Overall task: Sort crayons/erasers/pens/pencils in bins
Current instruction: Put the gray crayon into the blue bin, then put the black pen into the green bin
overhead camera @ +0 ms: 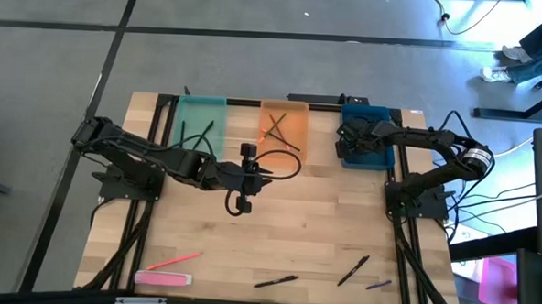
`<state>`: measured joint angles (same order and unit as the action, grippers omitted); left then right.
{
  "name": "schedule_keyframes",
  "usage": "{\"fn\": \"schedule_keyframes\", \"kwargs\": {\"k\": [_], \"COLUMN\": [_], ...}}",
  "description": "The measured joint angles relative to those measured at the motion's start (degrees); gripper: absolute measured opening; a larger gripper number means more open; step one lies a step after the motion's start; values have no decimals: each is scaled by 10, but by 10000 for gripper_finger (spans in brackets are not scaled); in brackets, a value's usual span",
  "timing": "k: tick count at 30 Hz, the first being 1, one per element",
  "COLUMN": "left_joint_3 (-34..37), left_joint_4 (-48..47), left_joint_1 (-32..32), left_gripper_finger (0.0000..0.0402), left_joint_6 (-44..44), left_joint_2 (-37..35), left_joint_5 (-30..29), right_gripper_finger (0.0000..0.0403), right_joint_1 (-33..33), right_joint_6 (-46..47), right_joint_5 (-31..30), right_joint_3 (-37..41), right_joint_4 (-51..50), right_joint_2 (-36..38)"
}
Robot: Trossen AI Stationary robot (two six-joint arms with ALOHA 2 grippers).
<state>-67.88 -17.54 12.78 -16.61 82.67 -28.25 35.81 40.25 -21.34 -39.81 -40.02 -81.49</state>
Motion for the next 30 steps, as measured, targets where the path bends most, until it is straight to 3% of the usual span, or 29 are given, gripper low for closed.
{"fn": "schedule_keyframes", "kwargs": {"k": [19, 30], "left_joint_3": [0, 0], "left_joint_4": [0, -57], "left_joint_1": [0, 0], "left_gripper_finger": [94, 94], "left_joint_6": [2, 84], "left_joint_2": [0, 0], "left_joint_5": [0, -73], "right_gripper_finger": [106, 107], "right_joint_1": [0, -21], "right_joint_6": [-17, -99], "right_joint_5": [-23, -60], "right_joint_3": [-7, -46], "right_joint_4": [4, 6], "right_joint_2": [5, 112]}}
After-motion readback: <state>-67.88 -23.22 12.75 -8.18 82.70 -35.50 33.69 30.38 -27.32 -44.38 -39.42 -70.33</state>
